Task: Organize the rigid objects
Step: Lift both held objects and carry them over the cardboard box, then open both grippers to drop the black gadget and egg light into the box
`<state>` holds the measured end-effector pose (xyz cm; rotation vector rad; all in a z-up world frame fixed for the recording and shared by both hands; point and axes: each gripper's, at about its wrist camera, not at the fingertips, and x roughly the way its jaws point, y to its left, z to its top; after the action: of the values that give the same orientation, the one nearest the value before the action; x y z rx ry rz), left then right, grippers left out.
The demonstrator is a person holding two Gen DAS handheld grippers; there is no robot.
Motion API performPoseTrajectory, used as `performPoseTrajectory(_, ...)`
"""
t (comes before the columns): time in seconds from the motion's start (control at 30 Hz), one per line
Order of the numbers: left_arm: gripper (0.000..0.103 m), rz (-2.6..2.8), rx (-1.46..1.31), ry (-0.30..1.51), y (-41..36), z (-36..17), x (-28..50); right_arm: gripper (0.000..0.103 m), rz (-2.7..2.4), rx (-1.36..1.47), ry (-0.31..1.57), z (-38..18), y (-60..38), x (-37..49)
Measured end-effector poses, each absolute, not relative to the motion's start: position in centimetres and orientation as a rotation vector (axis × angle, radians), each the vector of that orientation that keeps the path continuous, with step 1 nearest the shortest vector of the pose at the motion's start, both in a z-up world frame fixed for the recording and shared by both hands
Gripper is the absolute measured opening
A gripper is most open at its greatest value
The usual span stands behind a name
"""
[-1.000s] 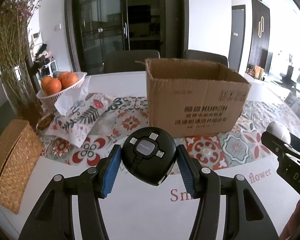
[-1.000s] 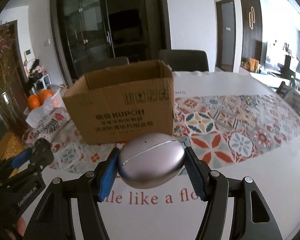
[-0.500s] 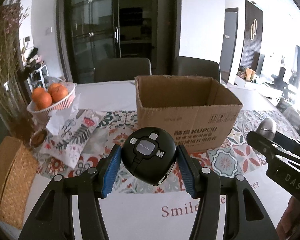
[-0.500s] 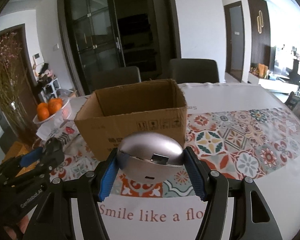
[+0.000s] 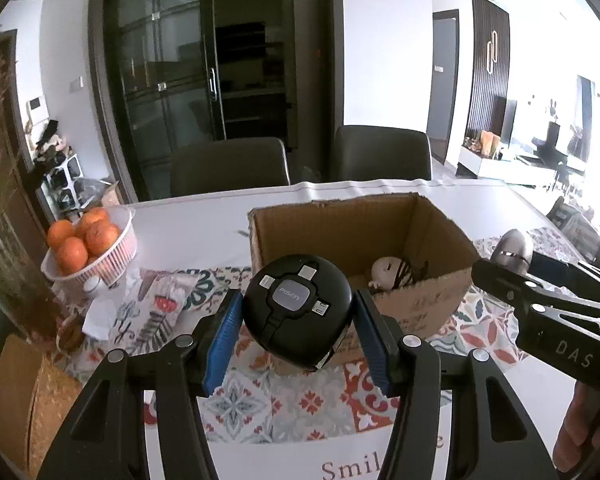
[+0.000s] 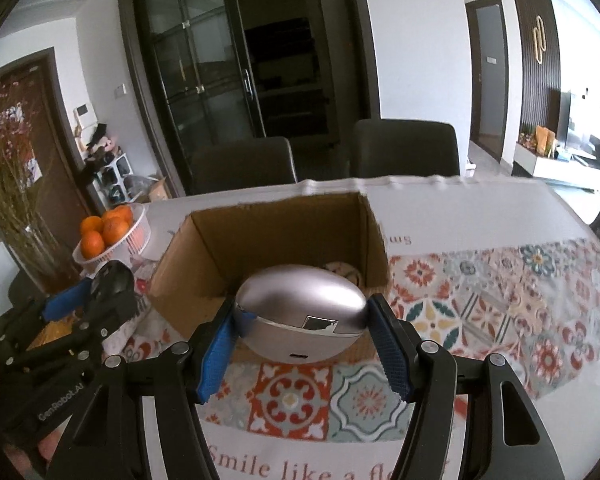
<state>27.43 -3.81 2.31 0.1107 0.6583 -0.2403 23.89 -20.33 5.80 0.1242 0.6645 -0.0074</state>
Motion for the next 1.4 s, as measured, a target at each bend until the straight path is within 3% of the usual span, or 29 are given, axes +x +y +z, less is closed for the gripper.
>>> performPoseTrajectory(0.43, 0.055, -0.231, 0.165, 0.728, -5.1, 3.3, 32.8, 0.064, -0.002, 0.089, 0.68, 8.1, -20.8, 28.9)
performPoseTrajectory(1.03, 0.055, -0.238, 0.082, 0.945, -6.3, 0.8, 39.1, 0.064, 0.031, 0.196, 0.915, 4.8, -23.1, 35.9)
performPoseTrajectory(1.17, 0.077, -0.207, 0.074, 0.952, -6.3, 0.8, 39.0, 0.066, 0.011, 0.221, 0.936, 4.4, -23.6, 36.2)
performPoseTrajectory(1.4, 0.085, -0.137, 0.101, 0.865, -5.6, 2.5, 36.8, 0.068, -0.074, 0.155, 0.883, 5.9, -23.1, 34.0)
